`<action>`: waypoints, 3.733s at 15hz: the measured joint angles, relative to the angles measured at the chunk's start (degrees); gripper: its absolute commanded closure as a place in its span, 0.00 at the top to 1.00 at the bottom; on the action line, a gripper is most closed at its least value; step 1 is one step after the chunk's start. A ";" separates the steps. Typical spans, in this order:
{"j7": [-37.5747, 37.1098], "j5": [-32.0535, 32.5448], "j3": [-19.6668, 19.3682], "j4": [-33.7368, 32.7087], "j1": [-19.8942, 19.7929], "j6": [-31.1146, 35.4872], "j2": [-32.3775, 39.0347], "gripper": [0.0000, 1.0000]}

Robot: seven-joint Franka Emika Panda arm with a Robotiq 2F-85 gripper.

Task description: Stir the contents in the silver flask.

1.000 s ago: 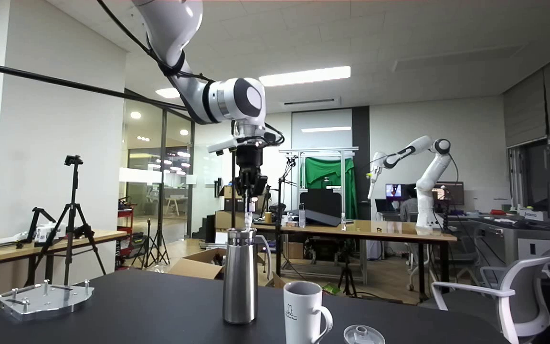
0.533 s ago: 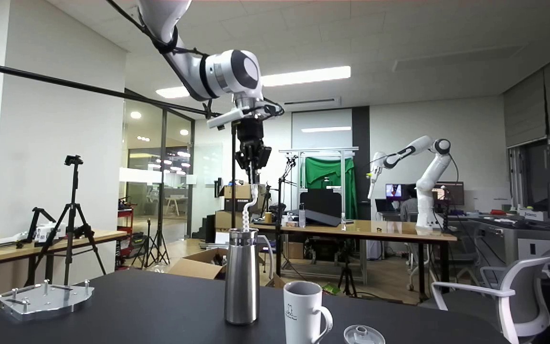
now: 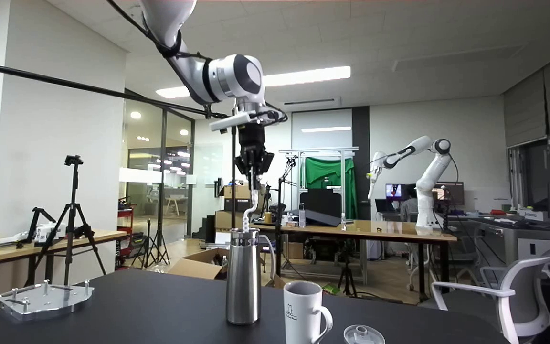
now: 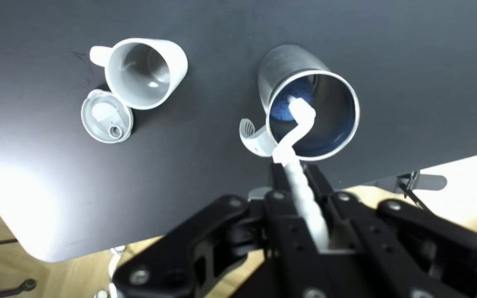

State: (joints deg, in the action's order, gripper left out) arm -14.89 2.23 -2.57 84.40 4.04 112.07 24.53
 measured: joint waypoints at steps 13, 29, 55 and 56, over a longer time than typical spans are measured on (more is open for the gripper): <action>2.01 1.56 0.05 -1.37 0.14 0.86 -2.71 0.04; 2.72 0.79 0.14 -3.32 -0.29 -0.39 -1.47 0.04; 6.03 0.20 0.60 -2.36 -1.20 -1.60 6.30 0.04; 6.02 1.02 0.56 -3.02 -1.06 -1.90 5.96 0.04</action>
State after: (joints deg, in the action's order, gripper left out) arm -8.87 3.24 -2.01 81.38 2.98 110.16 30.49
